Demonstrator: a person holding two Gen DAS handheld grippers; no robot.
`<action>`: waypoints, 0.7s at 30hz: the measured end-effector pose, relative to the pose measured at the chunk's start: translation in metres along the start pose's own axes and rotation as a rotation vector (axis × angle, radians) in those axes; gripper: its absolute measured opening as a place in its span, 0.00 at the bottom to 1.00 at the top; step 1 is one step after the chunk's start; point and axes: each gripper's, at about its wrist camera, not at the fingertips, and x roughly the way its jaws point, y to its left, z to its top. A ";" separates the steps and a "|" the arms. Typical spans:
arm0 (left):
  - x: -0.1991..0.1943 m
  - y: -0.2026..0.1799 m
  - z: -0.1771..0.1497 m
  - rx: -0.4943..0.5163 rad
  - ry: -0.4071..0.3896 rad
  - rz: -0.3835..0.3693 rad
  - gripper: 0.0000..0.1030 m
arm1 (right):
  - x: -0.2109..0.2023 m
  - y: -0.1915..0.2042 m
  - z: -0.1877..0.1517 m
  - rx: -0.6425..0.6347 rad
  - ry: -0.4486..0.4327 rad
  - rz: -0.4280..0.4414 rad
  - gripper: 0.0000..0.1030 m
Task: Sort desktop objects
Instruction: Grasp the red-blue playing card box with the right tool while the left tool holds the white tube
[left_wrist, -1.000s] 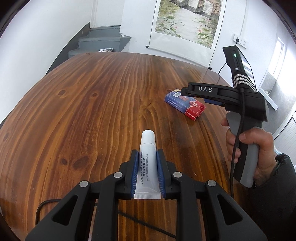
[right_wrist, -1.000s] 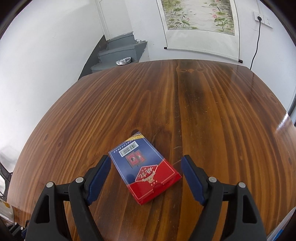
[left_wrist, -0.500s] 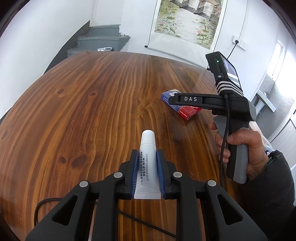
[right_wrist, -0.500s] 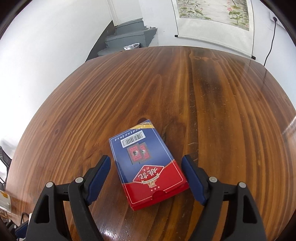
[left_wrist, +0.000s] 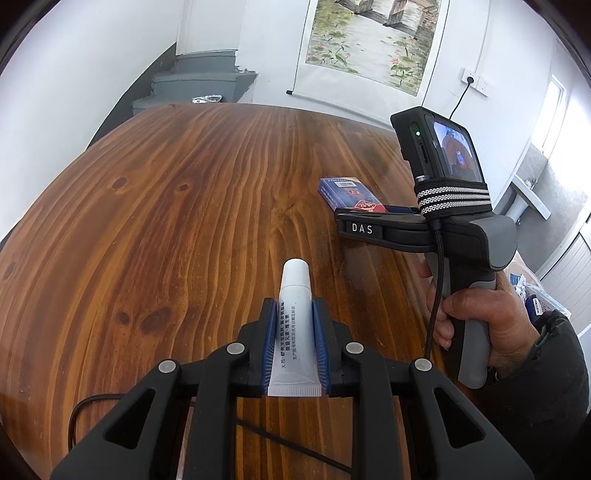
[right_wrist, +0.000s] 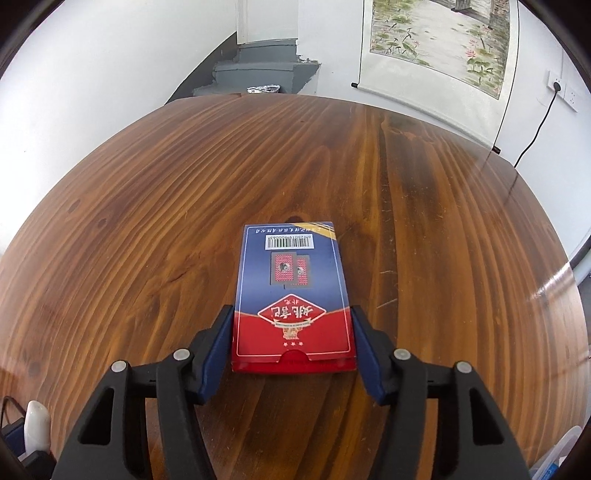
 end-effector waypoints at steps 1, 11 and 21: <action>0.000 0.000 0.000 0.002 -0.001 -0.002 0.21 | -0.002 0.000 -0.002 0.001 -0.004 -0.001 0.63; -0.005 -0.006 -0.002 0.021 -0.014 -0.006 0.21 | -0.036 -0.001 -0.019 0.056 -0.074 0.002 0.63; -0.011 -0.013 -0.005 0.038 -0.024 -0.028 0.21 | -0.083 -0.010 -0.038 0.125 -0.155 0.002 0.63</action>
